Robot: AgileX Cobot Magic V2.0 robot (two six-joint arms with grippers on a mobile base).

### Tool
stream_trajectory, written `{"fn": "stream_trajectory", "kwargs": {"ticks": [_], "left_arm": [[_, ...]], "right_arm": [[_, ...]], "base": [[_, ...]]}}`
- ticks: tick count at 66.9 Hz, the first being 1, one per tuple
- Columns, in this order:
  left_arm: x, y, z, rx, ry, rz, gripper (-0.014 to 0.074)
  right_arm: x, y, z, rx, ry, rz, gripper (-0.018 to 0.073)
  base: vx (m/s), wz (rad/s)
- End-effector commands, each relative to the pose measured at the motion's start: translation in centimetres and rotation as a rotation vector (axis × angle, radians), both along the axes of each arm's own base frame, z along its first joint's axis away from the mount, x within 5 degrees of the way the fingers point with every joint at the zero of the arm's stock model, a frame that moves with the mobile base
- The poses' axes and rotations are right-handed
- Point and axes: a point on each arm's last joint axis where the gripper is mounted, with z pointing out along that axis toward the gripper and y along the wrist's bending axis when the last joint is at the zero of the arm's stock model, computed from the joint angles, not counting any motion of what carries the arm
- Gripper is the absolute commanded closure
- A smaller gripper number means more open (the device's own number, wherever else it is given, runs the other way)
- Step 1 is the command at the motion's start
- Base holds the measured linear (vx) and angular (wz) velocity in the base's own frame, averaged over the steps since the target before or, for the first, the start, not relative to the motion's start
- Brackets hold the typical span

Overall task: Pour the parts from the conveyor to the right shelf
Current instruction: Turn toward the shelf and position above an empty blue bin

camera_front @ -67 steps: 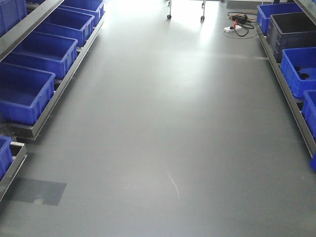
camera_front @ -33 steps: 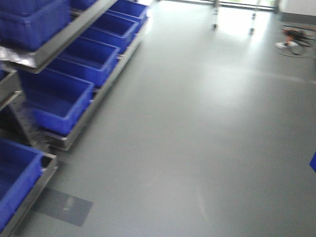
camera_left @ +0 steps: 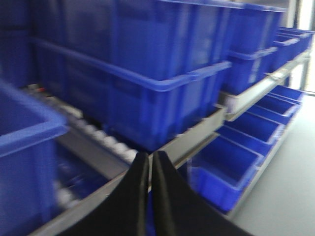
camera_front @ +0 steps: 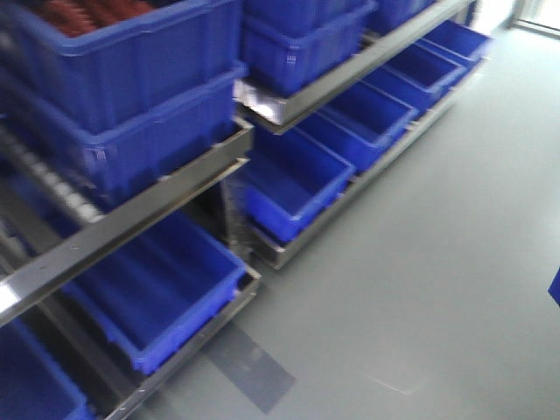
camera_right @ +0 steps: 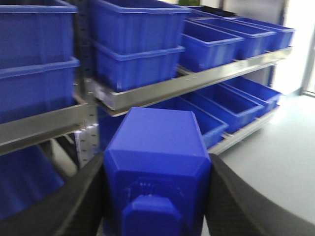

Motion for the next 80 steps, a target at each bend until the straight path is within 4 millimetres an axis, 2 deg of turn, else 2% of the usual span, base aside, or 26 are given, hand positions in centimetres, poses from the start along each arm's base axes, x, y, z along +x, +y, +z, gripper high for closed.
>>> {"fn": "stream_trajectory", "kwargs": {"ticks": [1, 49, 80], "left_arm": [[-0.19, -0.01, 1.57, -0.012, -0.103, 0.000, 0.0603], [-0.19, -0.01, 1.57, -0.012, -0.103, 0.000, 0.0603], [-0.19, -0.01, 1.57, -0.012, -0.103, 0.000, 0.0603]], "right_arm": [[-0.06, -0.16, 1.57, 0.002, -0.093, -0.020, 0.0568], [-0.06, -0.16, 1.57, 0.002, -0.093, -0.020, 0.0568], [-0.06, -0.16, 1.57, 0.002, -0.093, -0.020, 0.0568]], "base": [[0.18, 0.77], [0.12, 0.69], [0.03, 0.40]]}}
